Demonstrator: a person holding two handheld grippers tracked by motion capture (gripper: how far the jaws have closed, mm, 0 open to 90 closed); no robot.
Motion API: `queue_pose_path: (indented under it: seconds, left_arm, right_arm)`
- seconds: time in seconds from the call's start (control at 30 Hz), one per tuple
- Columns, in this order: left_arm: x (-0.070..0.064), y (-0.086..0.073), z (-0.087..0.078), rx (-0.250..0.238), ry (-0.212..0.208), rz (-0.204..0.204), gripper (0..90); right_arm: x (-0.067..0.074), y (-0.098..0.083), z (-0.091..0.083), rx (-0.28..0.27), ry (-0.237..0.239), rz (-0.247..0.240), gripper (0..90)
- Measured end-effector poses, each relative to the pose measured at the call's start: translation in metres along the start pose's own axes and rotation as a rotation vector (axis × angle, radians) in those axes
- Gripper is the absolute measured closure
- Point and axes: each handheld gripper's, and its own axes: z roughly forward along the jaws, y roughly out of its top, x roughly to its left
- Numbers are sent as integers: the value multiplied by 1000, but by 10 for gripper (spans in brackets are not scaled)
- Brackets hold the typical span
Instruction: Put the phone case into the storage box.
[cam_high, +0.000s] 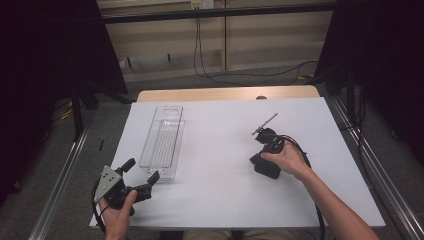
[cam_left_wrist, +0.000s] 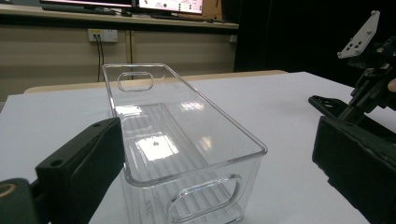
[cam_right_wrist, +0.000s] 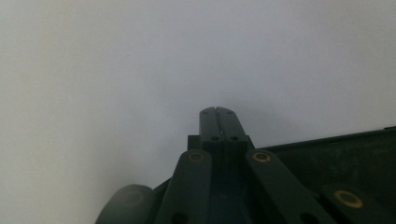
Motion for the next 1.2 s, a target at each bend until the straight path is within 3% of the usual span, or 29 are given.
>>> queue_pose_path:
  seconds: [0.37, 1.03, 1.2]
  left_arm:
    - [-1, 0, 2, -1, -9, 1, 27]
    - [-1, 0, 2, 3, -5, 6, 27]
    - [-1, 0, 2, 2, -10, 4, 27]
  right_arm:
    - [-4, -14, -3, 3, 3, 14, 900]
    - [-6, -36, -11, -54, 16, 51, 900]
    - [-6, -42, -14, -51, 0, 36, 900]
